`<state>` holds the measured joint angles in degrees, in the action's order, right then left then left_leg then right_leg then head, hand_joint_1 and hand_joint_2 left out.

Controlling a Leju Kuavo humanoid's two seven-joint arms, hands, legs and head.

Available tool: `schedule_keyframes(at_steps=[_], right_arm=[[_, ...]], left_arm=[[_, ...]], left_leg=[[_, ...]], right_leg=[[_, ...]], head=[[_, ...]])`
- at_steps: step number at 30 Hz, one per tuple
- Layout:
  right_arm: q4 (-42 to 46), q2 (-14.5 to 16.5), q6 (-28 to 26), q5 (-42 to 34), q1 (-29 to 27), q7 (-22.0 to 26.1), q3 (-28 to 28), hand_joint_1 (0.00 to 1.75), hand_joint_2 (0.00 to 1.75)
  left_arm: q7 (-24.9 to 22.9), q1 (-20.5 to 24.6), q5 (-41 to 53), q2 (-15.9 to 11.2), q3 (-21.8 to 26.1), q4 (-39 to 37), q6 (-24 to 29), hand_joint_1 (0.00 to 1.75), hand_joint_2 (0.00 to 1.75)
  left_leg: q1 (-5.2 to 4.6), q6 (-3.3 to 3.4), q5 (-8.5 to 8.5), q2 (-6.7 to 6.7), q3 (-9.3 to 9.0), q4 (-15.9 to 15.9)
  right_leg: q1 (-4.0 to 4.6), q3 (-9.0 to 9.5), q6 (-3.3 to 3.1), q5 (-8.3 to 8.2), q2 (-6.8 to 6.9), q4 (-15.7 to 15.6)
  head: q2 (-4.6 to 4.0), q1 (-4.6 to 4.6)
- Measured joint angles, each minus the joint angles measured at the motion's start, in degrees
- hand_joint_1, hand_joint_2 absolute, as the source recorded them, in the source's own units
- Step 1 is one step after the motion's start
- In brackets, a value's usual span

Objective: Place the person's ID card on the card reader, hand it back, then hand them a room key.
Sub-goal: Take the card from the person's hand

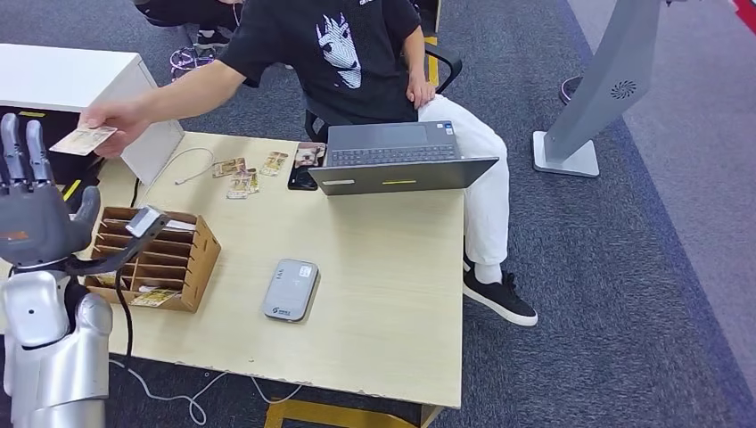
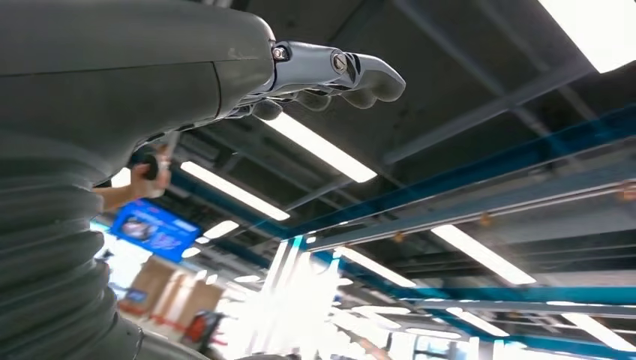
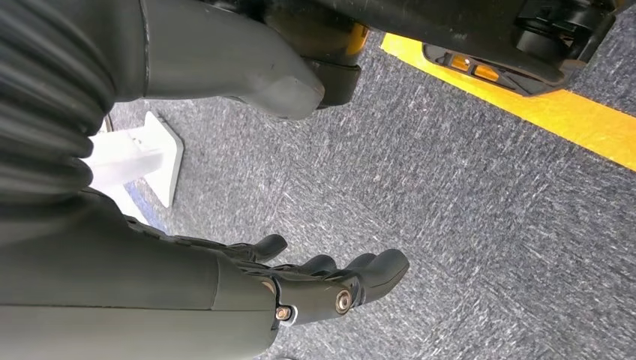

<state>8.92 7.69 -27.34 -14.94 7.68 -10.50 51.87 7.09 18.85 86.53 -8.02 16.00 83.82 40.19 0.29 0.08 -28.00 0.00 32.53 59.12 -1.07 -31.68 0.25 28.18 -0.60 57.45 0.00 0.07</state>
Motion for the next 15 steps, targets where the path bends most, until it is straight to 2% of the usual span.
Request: schedule_keyframes(at_steps=[4, 7, 15], right_arm=[[0.0, -0.1, 0.01, 0.01, 0.02, 0.14, 0.0, 0.0, 1.75], [0.0, -0.13, -0.19, -0.01, 0.07, 0.26, 0.0, 0.0, 1.75], [0.0, -0.21, -0.46, -0.06, 0.1, 0.39, 0.0, 0.0, 1.75]], left_arm=[[-1.7, -0.13, 0.01, -3.84, -7.59, 2.6, 0.05, 0.0, 1.75], [-1.78, -0.17, 0.01, -5.34, -11.53, 4.9, 0.05, 0.0, 1.75], [-0.93, -0.44, 0.01, -6.45, -15.23, 8.54, 0.05, 0.0, 1.75]], left_leg=[[-0.03, 0.01, 0.0, -0.01, 0.03, 0.01], [-0.04, 0.01, 0.0, -0.02, 0.03, 0.01], [-0.02, 0.0, 0.0, -0.01, 0.02, 0.01]], right_leg=[[-0.02, -0.01, 0.0, 0.0, 0.0, -0.01], [-0.03, -0.01, 0.01, 0.0, 0.01, -0.01], [-0.01, -0.02, 0.01, -0.01, 0.01, -0.01]], head=[[0.0, 0.01], [0.0, 0.02], [0.0, 0.0]])
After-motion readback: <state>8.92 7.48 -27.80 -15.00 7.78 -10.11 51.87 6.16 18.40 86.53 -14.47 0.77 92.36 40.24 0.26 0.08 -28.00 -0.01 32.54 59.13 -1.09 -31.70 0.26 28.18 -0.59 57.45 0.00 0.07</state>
